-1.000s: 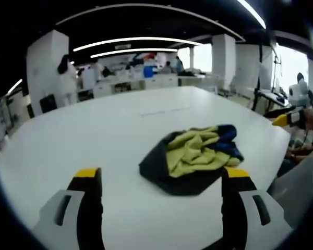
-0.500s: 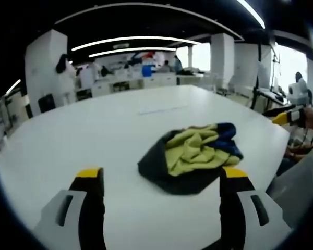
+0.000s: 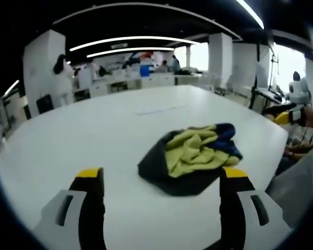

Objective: Fold the garment on the visible template until the final outline fits inside the template.

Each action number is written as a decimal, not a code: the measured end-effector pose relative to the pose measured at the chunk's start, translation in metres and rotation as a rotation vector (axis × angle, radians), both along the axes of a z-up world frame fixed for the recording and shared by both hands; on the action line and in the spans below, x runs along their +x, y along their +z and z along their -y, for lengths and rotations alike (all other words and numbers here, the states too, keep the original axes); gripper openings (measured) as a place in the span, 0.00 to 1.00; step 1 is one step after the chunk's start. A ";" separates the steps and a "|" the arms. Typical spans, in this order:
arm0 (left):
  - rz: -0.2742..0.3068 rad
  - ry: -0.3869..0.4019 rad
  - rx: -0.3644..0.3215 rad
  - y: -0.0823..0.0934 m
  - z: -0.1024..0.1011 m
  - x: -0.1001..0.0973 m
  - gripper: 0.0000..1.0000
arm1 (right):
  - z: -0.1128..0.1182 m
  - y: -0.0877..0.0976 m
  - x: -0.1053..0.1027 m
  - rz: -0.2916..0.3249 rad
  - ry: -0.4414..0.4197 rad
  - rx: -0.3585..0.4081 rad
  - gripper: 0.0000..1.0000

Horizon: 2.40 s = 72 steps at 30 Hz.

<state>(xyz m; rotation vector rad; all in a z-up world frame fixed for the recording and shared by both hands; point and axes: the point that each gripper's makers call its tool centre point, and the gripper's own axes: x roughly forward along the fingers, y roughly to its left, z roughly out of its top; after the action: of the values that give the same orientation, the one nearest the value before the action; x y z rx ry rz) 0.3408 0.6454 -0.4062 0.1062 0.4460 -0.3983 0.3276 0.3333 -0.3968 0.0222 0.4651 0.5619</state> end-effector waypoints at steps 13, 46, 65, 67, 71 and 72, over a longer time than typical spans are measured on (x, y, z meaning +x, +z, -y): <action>-0.016 -0.083 0.011 0.013 0.002 0.012 0.78 | -0.027 0.011 0.018 0.026 0.016 0.026 0.84; -0.102 -0.178 -0.017 -0.048 0.017 0.094 0.45 | -0.027 -0.057 0.071 -0.159 -0.093 0.102 0.36; -0.200 -0.172 -0.008 -0.090 0.036 0.129 0.22 | -0.024 -0.076 0.097 -0.176 -0.154 0.109 0.16; -0.208 -0.171 0.002 -0.094 0.039 0.132 0.22 | -0.024 -0.079 0.099 -0.183 -0.161 0.113 0.14; -0.207 -0.173 0.043 -0.103 0.042 0.140 0.18 | -0.021 -0.085 0.103 -0.195 -0.198 0.110 0.10; -0.210 -0.169 0.045 -0.105 0.043 0.142 0.17 | -0.022 -0.085 0.104 -0.191 -0.204 0.118 0.08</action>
<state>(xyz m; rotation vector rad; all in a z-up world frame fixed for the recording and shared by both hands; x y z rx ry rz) 0.4830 0.6027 -0.5108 0.1473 0.6561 -0.5686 0.4315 0.3550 -0.4814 0.2351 0.6073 0.3867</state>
